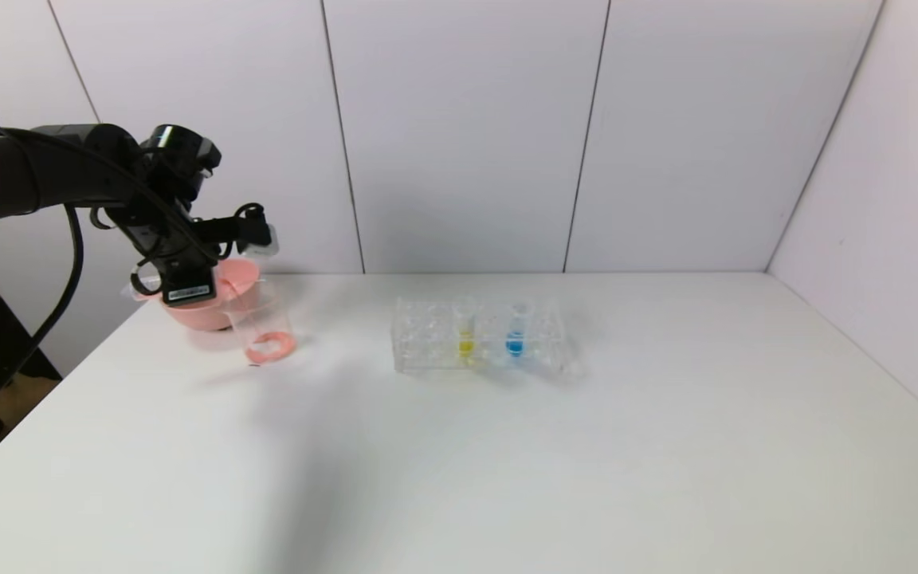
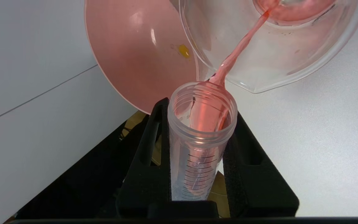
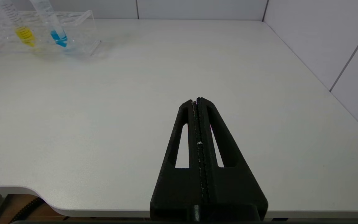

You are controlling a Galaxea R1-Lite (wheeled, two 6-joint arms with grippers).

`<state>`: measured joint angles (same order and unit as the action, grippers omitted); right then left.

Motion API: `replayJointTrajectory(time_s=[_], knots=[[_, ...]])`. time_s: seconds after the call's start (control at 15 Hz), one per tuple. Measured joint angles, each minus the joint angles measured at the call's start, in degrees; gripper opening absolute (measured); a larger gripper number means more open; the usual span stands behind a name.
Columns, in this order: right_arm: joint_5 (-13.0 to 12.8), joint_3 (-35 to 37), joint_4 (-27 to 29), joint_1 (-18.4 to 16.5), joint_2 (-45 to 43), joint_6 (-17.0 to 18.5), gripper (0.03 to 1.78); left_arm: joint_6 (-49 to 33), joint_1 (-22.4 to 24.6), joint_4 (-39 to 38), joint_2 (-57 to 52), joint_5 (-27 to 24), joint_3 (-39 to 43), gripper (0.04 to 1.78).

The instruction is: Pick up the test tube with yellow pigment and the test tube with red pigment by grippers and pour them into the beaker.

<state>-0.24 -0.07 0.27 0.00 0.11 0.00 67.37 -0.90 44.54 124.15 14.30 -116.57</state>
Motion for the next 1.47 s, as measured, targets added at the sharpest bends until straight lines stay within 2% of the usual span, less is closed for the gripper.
replayJointTrajectory(time_s=[1.47], knots=[[-0.02, -0.02, 0.0, 0.0, 0.0, 0.0, 0.11, 0.57, -2.15, 0.29, -0.5, 3.01, 0.0, 0.48]])
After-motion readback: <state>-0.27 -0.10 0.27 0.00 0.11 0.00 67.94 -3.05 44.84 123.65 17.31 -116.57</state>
